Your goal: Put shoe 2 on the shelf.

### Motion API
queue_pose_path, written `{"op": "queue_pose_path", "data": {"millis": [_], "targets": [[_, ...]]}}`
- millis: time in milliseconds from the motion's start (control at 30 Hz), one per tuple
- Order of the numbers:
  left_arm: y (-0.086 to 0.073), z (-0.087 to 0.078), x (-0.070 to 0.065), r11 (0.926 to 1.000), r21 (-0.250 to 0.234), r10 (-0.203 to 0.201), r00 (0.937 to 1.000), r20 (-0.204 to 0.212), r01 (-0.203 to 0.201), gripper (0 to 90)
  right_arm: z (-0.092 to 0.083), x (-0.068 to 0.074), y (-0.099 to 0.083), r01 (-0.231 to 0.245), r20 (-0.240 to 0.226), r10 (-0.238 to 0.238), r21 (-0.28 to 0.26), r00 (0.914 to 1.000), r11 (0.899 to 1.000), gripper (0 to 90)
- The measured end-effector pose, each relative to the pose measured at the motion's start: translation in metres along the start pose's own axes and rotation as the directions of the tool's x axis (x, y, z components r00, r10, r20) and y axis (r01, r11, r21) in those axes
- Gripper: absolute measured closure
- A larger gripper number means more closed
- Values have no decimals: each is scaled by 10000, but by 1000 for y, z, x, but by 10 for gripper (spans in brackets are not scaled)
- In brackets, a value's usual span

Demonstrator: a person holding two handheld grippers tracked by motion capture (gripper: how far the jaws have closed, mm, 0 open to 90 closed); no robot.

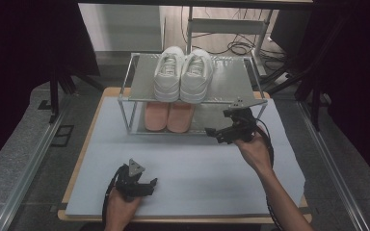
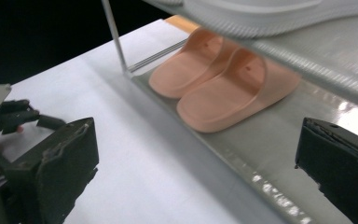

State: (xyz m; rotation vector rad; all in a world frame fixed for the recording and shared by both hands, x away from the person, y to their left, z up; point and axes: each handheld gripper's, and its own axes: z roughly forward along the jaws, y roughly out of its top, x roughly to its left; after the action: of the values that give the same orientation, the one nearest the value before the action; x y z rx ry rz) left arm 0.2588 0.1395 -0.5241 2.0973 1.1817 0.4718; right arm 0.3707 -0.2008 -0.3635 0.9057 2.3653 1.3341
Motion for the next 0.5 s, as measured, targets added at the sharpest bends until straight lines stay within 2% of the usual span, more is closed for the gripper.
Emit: {"op": "queue_pose_path", "data": {"millis": [200, 500], "targets": [[0, 0, 0, 10000, 4, 6, 10000, -3, -6, 159, 5, 6, -19, 41, -137, -39, 108, 9999, 9999, 0], [0, 0, 0, 10000, -15, 21, 10000, -22, -21, 159, 10, 12, -52, 334, -8, -334, 391, 9994, 9987, 0]]}}
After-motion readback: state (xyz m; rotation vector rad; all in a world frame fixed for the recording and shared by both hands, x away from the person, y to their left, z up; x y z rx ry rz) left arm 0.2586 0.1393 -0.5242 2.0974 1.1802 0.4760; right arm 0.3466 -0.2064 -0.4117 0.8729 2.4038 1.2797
